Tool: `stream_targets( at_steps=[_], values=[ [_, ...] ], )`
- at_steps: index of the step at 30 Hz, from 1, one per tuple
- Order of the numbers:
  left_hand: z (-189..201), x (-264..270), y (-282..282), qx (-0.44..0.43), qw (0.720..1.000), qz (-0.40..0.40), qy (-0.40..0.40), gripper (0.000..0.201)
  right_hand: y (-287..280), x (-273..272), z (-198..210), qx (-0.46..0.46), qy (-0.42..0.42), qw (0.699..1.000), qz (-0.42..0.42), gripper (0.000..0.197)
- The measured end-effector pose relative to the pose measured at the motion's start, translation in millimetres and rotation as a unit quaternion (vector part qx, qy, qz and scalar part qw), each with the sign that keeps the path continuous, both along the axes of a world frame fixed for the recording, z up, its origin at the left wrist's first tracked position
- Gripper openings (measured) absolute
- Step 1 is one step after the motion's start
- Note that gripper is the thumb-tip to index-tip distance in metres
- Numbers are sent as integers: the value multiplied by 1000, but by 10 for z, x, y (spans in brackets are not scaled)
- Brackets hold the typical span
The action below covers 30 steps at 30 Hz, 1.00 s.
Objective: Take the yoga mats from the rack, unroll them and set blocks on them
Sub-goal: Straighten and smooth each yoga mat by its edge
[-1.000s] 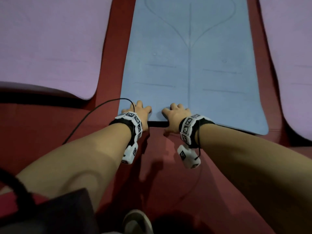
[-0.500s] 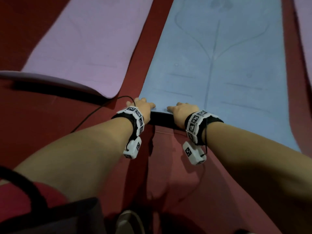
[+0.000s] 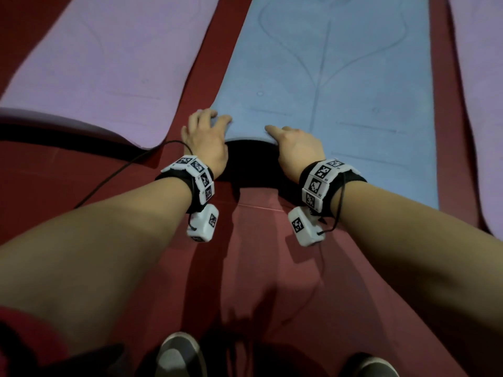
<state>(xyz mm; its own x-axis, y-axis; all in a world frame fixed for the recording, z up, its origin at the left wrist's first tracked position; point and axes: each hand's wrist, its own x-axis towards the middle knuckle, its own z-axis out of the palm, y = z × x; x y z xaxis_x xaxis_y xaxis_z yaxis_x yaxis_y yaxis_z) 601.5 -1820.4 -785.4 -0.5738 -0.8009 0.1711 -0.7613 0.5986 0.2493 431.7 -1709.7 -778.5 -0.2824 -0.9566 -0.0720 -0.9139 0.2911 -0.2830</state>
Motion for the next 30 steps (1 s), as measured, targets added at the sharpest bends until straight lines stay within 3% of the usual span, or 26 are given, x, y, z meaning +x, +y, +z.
stream_targets(
  at_steps=[3, 6, 9, 12, 14, 17, 20, 22, 26, 30],
  values=[
    [73, -248, 34, 84, 996, -17, 26, 64, -3, -172, 20, -6, -4, 999, -38, 53],
    [188, -410, 6, 215, 975, -39, 51, 78, -9, -334, 26, -4, -29, 996, -84, 56],
    [272, -499, -57, 299, 948, -62, 86, 62, -6, -466, -2, 16, -70, 987, -143, 62],
    [228, -567, -116, 281, 951, -61, 110, 43, -56, -544, -76, 17, -135, 976, -170, 49],
    [175, -582, -134, 257, 958, -63, 114, 44, -94, -561, -123, 11, -182, 966, -184, 37],
    [75, -568, -162, 168, 981, -55, 83, 52, -143, -557, -163, 10, -253, 946, -204, 33],
    [14, -534, -139, 40, 999, 28, 23, 56, -163, -517, -198, 12, -319, 926, -203, 29],
    [-1, -535, -140, 11, 997, 72, -16, 59, -182, -484, -217, 22, -340, 920, -194, 29],
    [-9, -619, -185, 101, 987, 85, -89, 58, -244, -441, -225, 32, -334, 926, -172, 33],
    [28, -752, -214, 198, 973, 98, -67, 36, -298, -374, -205, 49, -283, 944, -159, 35]
  ],
)
